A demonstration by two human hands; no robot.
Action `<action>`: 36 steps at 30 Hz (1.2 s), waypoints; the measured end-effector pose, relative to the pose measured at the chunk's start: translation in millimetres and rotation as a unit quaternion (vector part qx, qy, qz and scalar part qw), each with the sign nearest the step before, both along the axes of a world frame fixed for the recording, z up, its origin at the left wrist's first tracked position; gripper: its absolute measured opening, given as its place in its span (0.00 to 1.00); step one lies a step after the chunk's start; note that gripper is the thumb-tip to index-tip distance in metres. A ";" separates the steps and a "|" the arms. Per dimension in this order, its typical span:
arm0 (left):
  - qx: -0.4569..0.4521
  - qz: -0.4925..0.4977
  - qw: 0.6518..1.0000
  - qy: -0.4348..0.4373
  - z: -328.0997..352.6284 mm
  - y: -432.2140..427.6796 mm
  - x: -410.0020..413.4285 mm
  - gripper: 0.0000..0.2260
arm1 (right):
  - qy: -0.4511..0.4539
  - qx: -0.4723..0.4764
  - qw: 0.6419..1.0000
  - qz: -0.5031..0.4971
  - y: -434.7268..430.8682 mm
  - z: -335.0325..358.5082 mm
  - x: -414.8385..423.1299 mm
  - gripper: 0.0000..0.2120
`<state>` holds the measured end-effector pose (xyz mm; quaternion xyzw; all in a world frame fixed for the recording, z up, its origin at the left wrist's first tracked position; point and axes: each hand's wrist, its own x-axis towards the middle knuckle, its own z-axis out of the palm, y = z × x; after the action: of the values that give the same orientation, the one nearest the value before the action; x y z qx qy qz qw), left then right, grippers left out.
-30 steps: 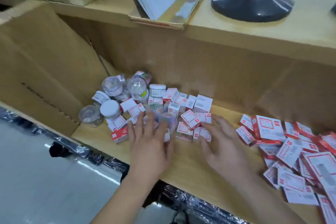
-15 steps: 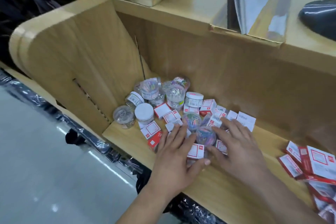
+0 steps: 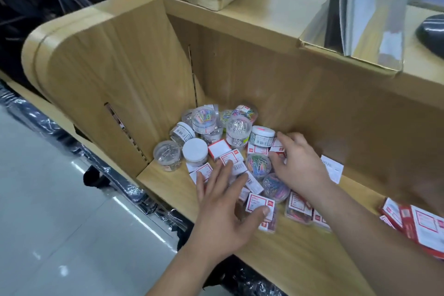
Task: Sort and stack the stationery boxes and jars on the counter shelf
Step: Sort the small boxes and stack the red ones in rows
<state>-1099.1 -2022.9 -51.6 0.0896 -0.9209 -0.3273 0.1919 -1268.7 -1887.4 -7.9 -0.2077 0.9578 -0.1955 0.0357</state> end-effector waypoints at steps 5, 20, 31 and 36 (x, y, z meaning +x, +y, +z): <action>-0.007 -0.001 1.000 0.007 -6.5 -3.5 0.7 0.28 | -0.019 -0.027 0.997 -0.076 -0.4 -5.1 -3.7 0.14; -0.033 -0.043 0.999 -0.004 6.2 25.1 -21.3 0.21 | 0.021 -0.198 0.954 -0.223 87.5 24.8 19.4 0.18; -0.049 -0.071 0.996 0.002 9.0 43.3 -12.3 0.19 | -0.107 -0.301 0.924 -0.212 90.1 3.2 29.8 0.18; -0.036 -0.079 0.996 0.013 19.7 55.5 -4.9 0.20 | -0.110 -0.302 0.927 -0.194 119.6 10.7 43.8 0.13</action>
<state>-1104.0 -1967.3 -31.9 0.0055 -0.9338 -0.3091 0.1802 -1224.9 -1767.8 2.8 0.0035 0.8651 -0.5002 0.0376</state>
